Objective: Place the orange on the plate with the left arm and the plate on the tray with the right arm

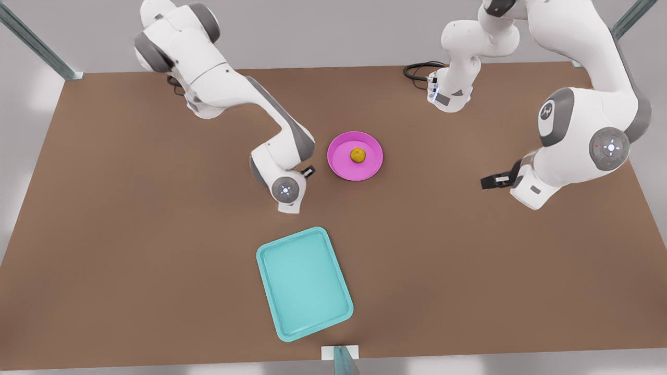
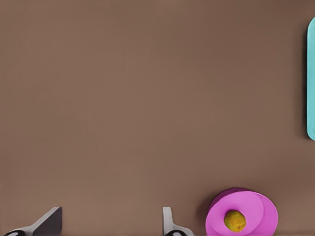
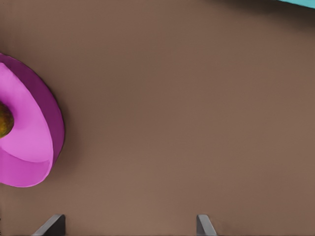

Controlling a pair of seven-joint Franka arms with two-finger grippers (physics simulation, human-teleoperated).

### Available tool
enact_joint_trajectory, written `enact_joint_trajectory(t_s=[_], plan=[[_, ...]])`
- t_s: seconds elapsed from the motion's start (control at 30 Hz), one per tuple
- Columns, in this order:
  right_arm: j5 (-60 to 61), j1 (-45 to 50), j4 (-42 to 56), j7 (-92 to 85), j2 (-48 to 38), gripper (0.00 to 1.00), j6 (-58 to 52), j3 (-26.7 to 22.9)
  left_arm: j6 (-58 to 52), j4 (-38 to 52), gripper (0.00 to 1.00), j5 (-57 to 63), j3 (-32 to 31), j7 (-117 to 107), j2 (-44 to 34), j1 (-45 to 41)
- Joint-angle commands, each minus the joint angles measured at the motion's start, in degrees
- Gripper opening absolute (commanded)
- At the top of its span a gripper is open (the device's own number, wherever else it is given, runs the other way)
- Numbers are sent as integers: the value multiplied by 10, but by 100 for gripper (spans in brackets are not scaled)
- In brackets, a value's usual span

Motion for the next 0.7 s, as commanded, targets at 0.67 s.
enact_joint_trajectory(t_s=[0.67], plan=[[119,59,-165,279,-5,100,325,47,-5,-4,100,12,-3,59,-36,-22]])
